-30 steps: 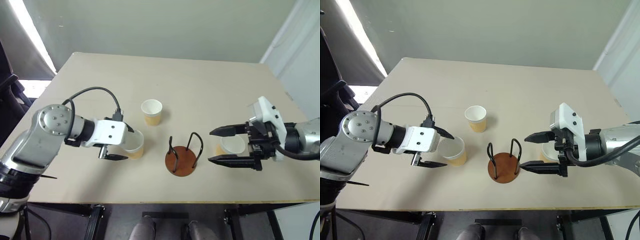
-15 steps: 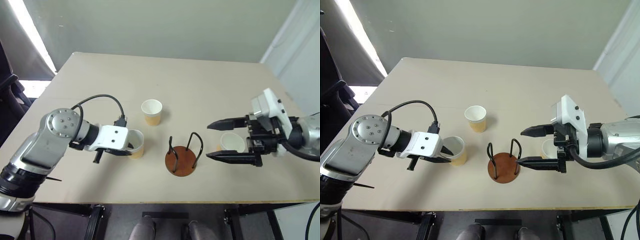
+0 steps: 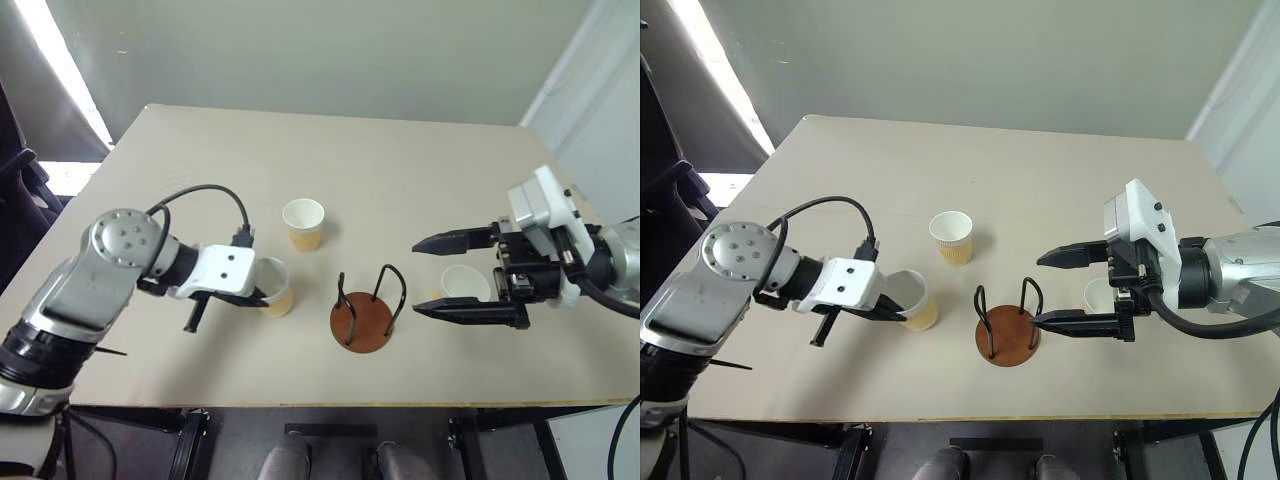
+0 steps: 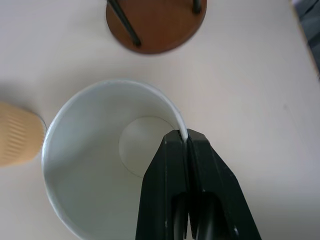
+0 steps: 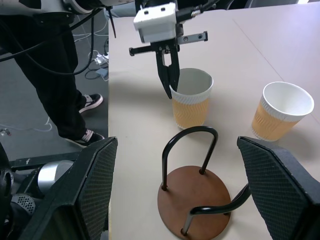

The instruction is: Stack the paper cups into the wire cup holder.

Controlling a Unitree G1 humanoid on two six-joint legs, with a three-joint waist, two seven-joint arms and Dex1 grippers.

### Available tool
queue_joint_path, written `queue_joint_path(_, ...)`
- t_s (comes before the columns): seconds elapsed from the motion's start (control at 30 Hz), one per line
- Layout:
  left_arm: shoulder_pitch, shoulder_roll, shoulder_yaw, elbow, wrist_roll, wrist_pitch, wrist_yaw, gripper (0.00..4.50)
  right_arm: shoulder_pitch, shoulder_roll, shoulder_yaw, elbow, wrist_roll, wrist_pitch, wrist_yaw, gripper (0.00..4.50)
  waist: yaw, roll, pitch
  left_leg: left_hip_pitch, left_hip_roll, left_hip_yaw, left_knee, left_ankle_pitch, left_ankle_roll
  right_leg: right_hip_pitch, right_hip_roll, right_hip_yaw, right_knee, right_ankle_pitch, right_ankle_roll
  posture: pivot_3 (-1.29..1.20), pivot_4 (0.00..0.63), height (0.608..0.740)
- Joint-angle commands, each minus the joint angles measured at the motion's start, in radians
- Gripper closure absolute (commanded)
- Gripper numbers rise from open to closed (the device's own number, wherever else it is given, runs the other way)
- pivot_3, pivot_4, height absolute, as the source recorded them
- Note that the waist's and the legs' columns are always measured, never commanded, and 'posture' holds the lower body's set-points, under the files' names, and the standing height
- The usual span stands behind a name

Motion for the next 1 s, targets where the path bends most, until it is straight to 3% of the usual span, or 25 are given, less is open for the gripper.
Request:
queue_joint_path(0.03,-0.075,-0.012,0.063,-0.022,-0.091,0.071,-0.014,4.48,-0.019,-0.005,-0.007,0.010,-0.027,-0.042,0.019,0.59,0.000,0.000,0.000,0.000,0.000,0.000,0.000,0.000,0.000,0.000,0.000,0.000,0.000,0.000,0.000,0.00,0.150,0.740)
queue_joint_path(0.27,-0.269,-0.081,0.102,-0.001,-0.283,0.245,-0.048,4.48,0.017,-0.035,-0.007,0.037,-0.089,-0.089,0.097,0.59,0.001,0.000,0.000,0.000,0.000,0.000,0.000,0.000,0.000,0.000,-0.001,0.000,0.000,0.000,0.000,0.00,0.150,0.740)
queue_joint_path(0.43,-0.406,-0.124,0.074,0.103,-0.280,0.236,-0.086,4.48,0.035,-0.058,-0.021,0.046,-0.104,-0.090,0.122,0.59,0.001,0.000,0.000,0.000,0.000,0.000,0.000,0.000,0.000,0.000,-0.001,0.000,0.000,0.000,0.000,0.00,0.150,0.740)
queue_joint_path(0.67,-0.573,-0.215,-0.045,0.229,-0.318,0.166,-0.112,4.48,0.063,-0.126,-0.103,0.030,-0.090,-0.061,0.115,0.59,0.005,0.000,0.000,-0.001,0.000,0.000,0.002,-0.001,0.002,0.002,-0.002,0.000,-0.002,0.000,0.002,0.00,0.150,0.740)
queue_joint_path(1.0,-0.648,-0.261,-0.226,0.285,-0.417,0.074,-0.112,4.48,0.114,-0.194,-0.288,-0.028,0.014,0.019,0.036,0.59,0.006,0.000,0.000,-0.002,-0.001,0.001,0.002,-0.002,0.004,0.002,-0.002,0.001,-0.003,-0.002,0.007,0.00,0.150,0.740)
